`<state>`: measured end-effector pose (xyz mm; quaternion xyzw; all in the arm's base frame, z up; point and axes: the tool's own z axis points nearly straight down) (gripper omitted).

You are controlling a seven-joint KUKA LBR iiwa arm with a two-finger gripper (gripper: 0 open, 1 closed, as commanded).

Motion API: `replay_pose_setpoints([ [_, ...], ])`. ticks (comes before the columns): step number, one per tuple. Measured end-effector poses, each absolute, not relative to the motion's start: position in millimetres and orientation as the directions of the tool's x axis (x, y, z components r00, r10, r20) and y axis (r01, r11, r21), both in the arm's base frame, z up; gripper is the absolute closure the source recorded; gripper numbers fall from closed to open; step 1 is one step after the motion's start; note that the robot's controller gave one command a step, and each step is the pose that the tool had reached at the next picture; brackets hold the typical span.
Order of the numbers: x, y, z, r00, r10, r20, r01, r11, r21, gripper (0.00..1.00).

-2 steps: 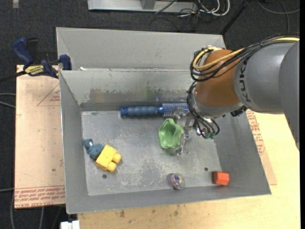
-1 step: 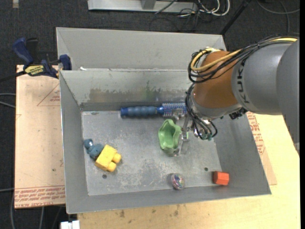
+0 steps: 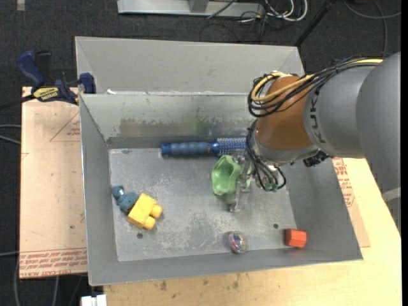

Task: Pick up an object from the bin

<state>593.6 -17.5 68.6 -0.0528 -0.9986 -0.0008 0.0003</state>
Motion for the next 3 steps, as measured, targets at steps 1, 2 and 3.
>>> replay_pose_setpoints([
  [1, 594.2, -17, 69, -0.995, 0.103, 0.000, 0.103, 0.995, 0.002, 0.00],
  [2, 595.1, -17, 70, -0.995, 0.103, -0.003, 0.103, 0.995, 0.003, 1.00],
  [3, 596.3, -16, 95, -0.995, 0.102, -0.005, 0.102, 0.995, 0.002, 1.00],
])
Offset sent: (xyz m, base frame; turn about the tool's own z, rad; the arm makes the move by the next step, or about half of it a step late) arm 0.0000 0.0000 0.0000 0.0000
